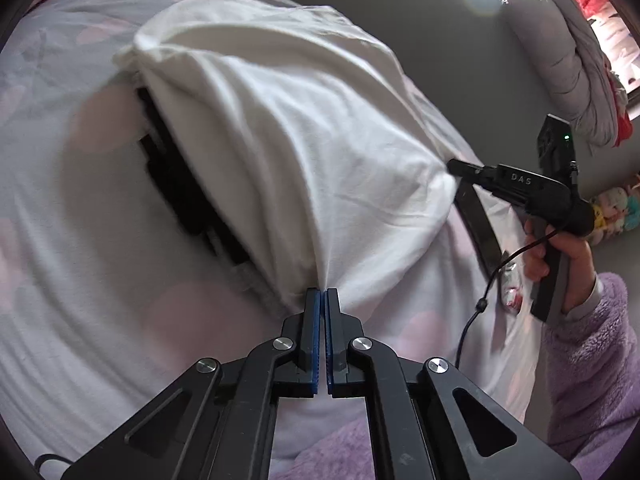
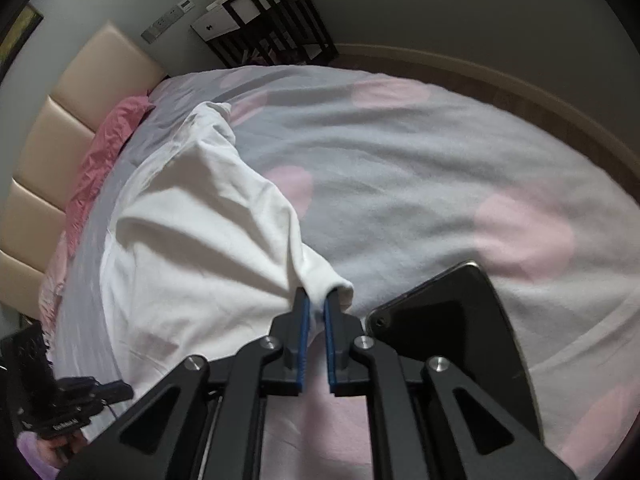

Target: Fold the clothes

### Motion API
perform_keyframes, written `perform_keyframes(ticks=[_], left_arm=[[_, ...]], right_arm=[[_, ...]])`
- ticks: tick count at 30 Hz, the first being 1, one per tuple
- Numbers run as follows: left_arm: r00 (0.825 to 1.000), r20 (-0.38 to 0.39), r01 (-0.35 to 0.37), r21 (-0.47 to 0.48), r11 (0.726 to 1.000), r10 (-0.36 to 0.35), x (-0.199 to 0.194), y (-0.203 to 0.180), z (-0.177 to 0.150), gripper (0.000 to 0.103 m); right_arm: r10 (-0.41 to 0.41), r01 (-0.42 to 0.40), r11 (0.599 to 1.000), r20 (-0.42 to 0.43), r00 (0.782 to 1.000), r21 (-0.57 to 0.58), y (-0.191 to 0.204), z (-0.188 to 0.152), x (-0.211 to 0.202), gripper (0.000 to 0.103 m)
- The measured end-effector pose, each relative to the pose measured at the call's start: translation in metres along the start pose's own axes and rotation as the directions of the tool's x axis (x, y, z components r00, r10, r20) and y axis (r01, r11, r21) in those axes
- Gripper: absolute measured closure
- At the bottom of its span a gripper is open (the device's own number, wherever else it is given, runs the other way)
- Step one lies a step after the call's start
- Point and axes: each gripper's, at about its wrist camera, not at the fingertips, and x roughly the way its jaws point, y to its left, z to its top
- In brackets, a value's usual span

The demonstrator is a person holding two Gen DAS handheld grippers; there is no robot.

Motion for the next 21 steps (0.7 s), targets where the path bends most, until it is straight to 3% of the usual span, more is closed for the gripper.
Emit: perform_keyframes(ticks=[5,8,10,15,21], left_arm=[[1.0,0.009,-0.023,-0.026,0.999,0.023,-0.008,0.018,-0.006,0.103],[0.999,0.029,-0.023,-0.037,0.999,0.024,-0.016,0.027,-0.008,0.103],[0.997,0.081,-0.013,-0.035,0.999,0.015,-0.032,0.026,0.003,0.101],[0.969,0.242,0.058,-0.025,0.998,-0.051,-0.058,0.019,0.049,0.096],[0.963,0.257,0.083,-0.006,0.997,-0.079,-0.034,0.012,0.101,0.096]], right_arm=[[-0.023,0.023,1.0,-0.043,0.999,0.004,-0.007,0.0,0.015,0.089],[-0.094,0.095,0.993,0.023,0.995,-0.07,0.006,0.001,-0.005,0.083],[-0.101,0.11,0.984,0.07,0.992,-0.141,0.02,0.006,-0.018,0.083],[0.018,0.01,0.96,0.097,0.995,-0.281,0.066,0.035,-0.017,0.086],[0.074,-0.041,0.931,0.078,0.994,-0.364,0.111,0.072,0.02,0.087]])
